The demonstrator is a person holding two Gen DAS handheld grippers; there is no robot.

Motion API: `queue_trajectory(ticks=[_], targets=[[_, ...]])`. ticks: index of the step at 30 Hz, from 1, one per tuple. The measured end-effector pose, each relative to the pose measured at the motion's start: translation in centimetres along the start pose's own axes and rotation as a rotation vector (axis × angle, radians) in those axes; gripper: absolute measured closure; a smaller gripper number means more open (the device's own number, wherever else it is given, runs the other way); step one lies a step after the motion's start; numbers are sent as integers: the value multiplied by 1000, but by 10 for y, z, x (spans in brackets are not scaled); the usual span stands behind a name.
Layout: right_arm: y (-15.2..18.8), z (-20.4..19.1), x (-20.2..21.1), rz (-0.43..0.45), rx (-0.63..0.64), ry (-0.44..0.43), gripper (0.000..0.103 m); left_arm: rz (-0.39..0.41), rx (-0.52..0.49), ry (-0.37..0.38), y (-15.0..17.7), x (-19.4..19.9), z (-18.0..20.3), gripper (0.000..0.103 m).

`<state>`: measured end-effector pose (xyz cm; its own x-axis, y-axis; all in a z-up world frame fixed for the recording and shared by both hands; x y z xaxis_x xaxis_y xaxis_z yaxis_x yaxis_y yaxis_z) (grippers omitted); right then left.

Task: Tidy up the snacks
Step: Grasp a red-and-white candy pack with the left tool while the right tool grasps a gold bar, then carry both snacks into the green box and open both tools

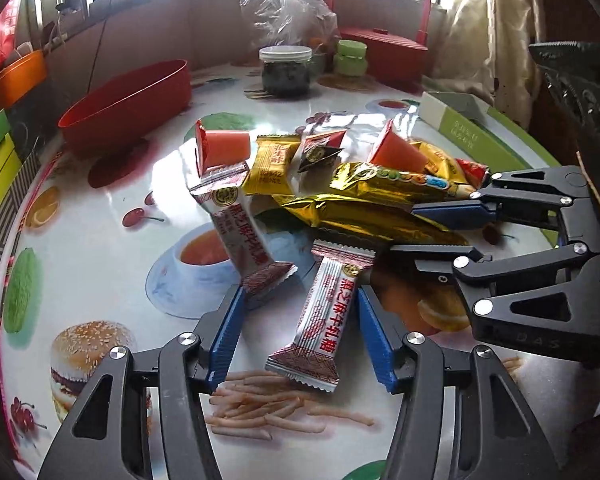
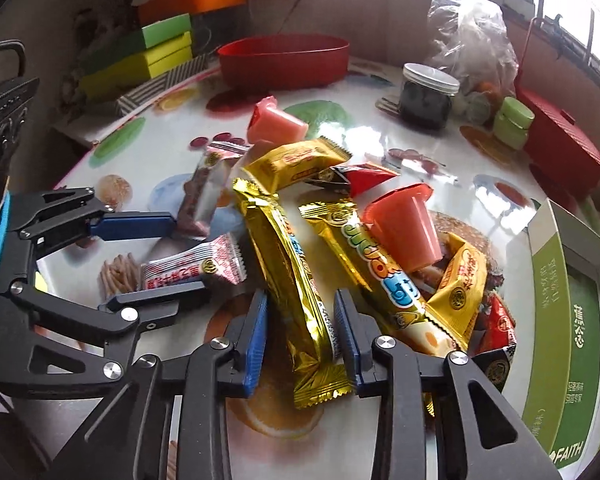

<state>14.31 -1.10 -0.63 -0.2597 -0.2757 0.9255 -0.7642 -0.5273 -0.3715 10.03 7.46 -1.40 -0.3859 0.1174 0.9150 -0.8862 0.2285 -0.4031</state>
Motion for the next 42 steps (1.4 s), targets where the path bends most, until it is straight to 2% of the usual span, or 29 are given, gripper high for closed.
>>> queue_trajectory(ticks=[4, 6, 8, 12, 27, 42], targets=[[-2, -1, -1, 6, -1, 5, 71, 3, 3, -9, -1, -1, 0, 47], [-2, -2, -1, 8, -6, 12, 71, 5, 6, -19, -1, 0, 0, 64], [-1, -2, 0, 9, -9, 17, 72, 7, 12, -15, -1, 1, -1, 76], [3, -4, 2, 13, -20, 13, 80, 8, 31, -11, 0, 3, -4, 82], [24, -5, 29, 67, -127, -80, 81, 38, 77, 22, 1, 25, 3, 83], [50, 30, 84, 173, -251, -15, 81, 75, 53, 31, -19, 50, 38, 83]])
Point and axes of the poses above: each gripper's, at about its wrist camera, not at the fingertips, and x roughly against the way its jaws point, z to its right, y to its underside, the point moved 3 cm from there along -x, roughly the way its jaws point, and after that the axes turned 13 degrees about -z, right-handed, at the moved point
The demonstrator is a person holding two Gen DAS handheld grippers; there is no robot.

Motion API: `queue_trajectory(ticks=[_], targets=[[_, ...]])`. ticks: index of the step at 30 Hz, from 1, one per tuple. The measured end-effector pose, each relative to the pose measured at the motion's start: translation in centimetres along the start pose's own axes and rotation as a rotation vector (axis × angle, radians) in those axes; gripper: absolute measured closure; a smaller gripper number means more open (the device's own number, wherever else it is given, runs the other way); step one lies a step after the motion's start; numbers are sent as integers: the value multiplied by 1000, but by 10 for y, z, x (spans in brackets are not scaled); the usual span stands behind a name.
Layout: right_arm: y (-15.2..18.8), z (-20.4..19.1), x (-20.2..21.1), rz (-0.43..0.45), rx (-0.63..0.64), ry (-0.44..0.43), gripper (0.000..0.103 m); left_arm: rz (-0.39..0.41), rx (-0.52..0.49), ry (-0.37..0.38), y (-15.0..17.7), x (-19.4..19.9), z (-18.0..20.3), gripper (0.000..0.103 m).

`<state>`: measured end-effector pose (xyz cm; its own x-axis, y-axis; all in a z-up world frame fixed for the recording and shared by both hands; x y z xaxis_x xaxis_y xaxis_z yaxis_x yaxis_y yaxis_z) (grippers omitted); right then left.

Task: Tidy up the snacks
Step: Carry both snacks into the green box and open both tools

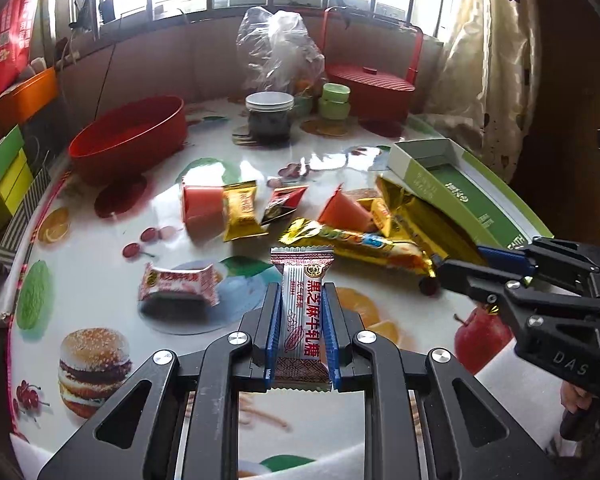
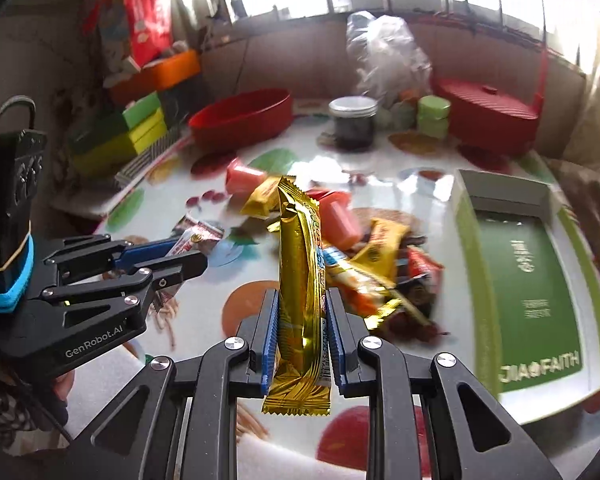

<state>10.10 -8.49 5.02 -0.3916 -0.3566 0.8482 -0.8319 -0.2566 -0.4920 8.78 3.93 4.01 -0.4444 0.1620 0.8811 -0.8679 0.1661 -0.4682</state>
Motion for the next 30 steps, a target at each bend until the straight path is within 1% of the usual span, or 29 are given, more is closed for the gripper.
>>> queue_trajectory(ticks=[4, 10, 13, 18, 23, 30], targets=[[3, 19, 13, 22, -42, 28, 81, 6, -7, 12, -7, 0, 15, 83], [8, 52, 29, 46, -120, 87, 81, 3, -29, 61, -25, -4, 43, 83], [12, 70, 37, 56, -154, 113, 82, -3, -30, 111, -38, -9, 59, 83], [18, 97, 45, 68, -214, 146, 82, -12, -65, 134, -53, -16, 84, 83], [24, 120, 46, 61, -252, 175, 81, -28, -92, 151, -66, -26, 105, 83], [32, 149, 40, 22, -301, 240, 81, -43, -125, 213, -86, -38, 144, 83]])
Point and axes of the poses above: each gripper's, at about its wrist camera, not at the fingertips, and x roughly against the way its jaws point, z to its right, y to its underside, the point moved 3 cm from there along -x, roughly the way its jaws point, and after that the axes turned 13 degrees about -z, right-handed, at the moved point
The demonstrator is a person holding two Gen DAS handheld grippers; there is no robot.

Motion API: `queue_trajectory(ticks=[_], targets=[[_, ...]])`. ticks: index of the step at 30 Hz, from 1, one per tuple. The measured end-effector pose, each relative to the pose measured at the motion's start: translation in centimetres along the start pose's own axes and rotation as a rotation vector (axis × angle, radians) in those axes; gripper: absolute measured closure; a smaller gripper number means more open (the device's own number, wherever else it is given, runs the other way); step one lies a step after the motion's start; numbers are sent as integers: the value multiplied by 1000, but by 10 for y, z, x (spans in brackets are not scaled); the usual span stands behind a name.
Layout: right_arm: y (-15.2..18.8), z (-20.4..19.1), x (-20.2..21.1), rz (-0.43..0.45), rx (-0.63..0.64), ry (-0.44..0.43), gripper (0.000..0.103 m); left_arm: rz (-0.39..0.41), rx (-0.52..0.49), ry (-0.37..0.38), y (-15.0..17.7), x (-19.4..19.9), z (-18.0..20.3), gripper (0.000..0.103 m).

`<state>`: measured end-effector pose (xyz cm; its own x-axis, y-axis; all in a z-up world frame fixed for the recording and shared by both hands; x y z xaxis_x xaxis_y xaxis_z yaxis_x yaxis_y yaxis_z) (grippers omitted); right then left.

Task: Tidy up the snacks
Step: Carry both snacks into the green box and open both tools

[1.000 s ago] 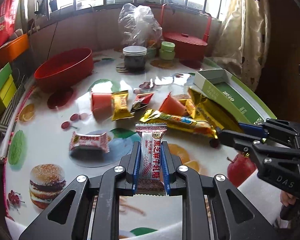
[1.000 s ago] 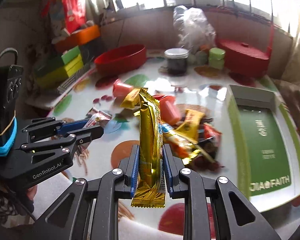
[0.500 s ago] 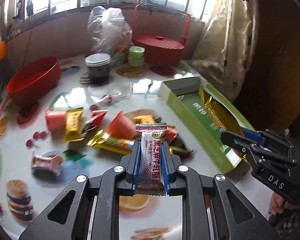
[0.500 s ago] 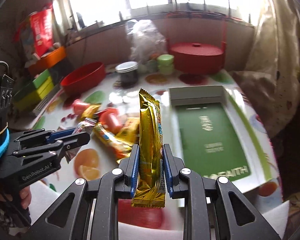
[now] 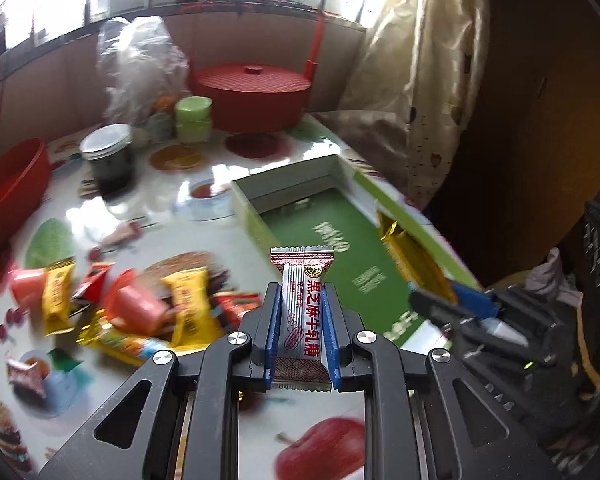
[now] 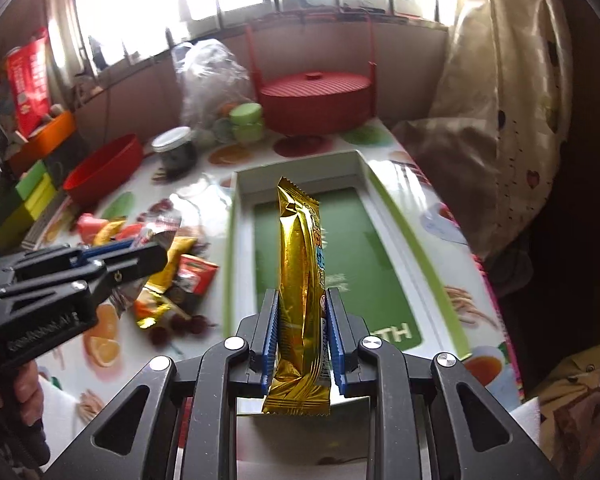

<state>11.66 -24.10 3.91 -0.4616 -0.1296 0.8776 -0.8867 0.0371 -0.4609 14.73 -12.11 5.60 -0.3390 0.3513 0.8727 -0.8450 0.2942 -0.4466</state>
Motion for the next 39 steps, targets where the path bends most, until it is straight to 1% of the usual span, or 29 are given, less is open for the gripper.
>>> queue_trajectory(ticks=[7, 11, 16, 18, 21, 23, 26, 28, 29, 32, 34, 39], targets=[[4, 20, -12, -24, -29, 41, 81, -41, -26, 36, -16, -26, 30, 83], [4, 24, -13, -20, -16, 69, 81, -77, -31, 48, -19, -41, 41, 83], [1, 29, -16, -22, -8, 75, 81, -109, -22, 41, -19, -55, 42, 83], [1, 29, -16, -20, -4, 72, 81, -108, -12, 53, -19, -56, 41, 83], [0, 31, -20, -30, -13, 68, 81, -124, -11, 50, -21, -61, 41, 83], [1, 31, -21, -30, -13, 65, 81, -135, 0, 67, -21, -64, 40, 83], [1, 31, -21, -32, -11, 65, 80, -143, 5, 66, -19, -67, 39, 82], [1, 30, -21, -35, -11, 66, 78, -147, 11, 69, -19, -68, 39, 81], [1, 30, -22, -35, -13, 69, 76, -148, 11, 70, -19, -69, 39, 79], [2, 33, -22, -41, -28, 66, 74, -145, 10, 73, -20, -69, 38, 62], [3, 33, -22, -40, -36, 70, 71, -144, 11, 76, -20, -69, 38, 62], [3, 35, -20, -35, -46, 74, 70, -141, 16, 78, -18, -66, 38, 62]])
Point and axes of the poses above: each gripper's, at about its wrist camera, not at the fingertips, and x roughly against the way its jaws point, z to its right, y to its underside, the point moved 3 cm from there along -x, roughly the way its jaws point, and after that the axes turned 13 degrees about -z, right-handed, at the moved point
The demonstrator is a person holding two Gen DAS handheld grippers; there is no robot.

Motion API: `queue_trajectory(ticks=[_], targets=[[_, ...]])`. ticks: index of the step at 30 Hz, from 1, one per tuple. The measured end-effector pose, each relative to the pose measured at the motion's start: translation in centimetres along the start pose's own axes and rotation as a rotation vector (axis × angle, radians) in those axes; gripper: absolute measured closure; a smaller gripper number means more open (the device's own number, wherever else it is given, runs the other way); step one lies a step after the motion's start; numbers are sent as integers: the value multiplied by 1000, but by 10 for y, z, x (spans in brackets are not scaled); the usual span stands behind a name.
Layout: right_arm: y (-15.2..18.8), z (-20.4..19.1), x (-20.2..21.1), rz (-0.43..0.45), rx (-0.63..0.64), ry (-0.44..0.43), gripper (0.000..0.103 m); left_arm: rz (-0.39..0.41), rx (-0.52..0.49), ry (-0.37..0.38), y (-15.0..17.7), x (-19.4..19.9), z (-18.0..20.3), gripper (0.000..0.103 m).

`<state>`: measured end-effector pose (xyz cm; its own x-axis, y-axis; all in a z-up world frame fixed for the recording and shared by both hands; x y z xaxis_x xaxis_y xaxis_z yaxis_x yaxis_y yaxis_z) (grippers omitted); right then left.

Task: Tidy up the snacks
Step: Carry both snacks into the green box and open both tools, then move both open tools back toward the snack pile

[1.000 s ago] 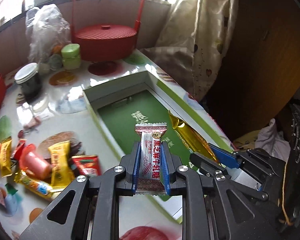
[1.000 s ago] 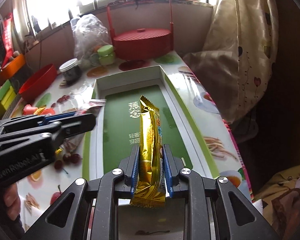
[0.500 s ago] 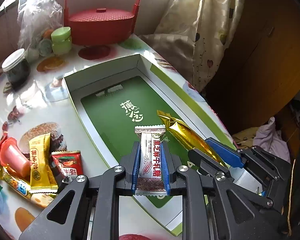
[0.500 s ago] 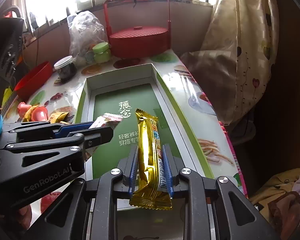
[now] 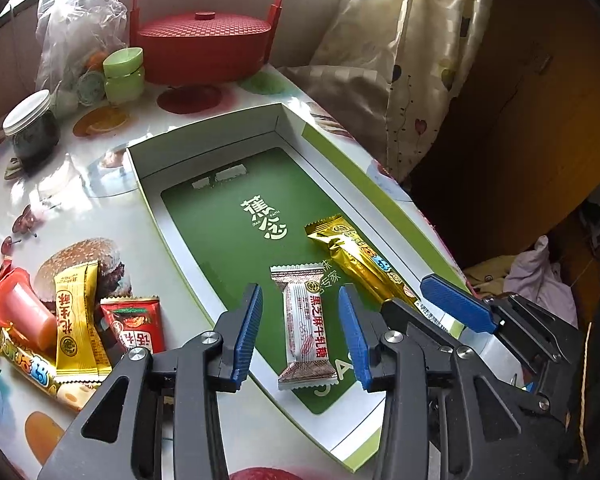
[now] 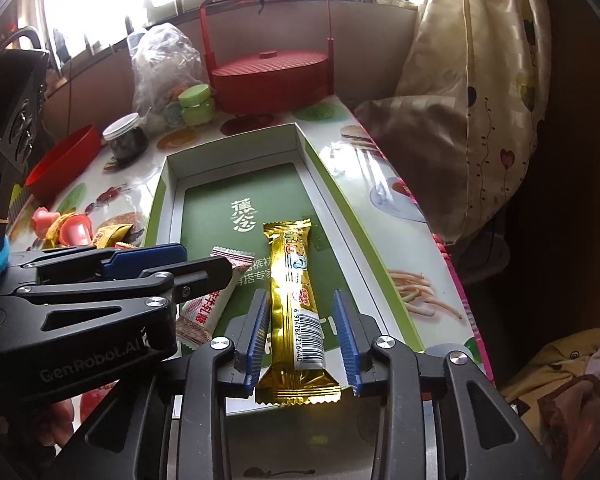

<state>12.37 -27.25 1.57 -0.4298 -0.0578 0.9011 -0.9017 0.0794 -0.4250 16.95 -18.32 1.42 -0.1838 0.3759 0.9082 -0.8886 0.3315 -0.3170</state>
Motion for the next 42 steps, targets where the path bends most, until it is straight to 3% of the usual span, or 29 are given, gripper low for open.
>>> queue_trajectory(ticks=[8, 11, 18, 26, 42], targets=[[4, 2, 12, 23, -32, 23, 63, 40, 5, -37, 8, 21, -2, 60], [5, 3, 18, 35, -43, 26, 61, 53, 19, -47, 13, 30, -5, 55], [10, -3, 35, 74, -49, 13, 60, 80, 57, -93, 29, 46, -18, 55], [13, -22, 47, 100, -29, -11, 60, 135, 101, -188, 45, 72, -44, 55], [11, -70, 55, 115, 67, -64, 60, 167, 195, -257, 77, 96, -88, 55]])
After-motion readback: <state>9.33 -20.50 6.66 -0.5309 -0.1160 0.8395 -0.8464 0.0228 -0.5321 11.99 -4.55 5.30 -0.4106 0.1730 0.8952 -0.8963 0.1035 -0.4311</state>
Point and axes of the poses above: each gripper's, at about its wrist camera, not at the fingertips, and x roughly against the way its jaws point, z to its right, y to its underside, the point moved 3 cm from there along -x, roughly the way its jaws point, and after that the axes turned 13 degrees about -z, right-handed, at the moved point
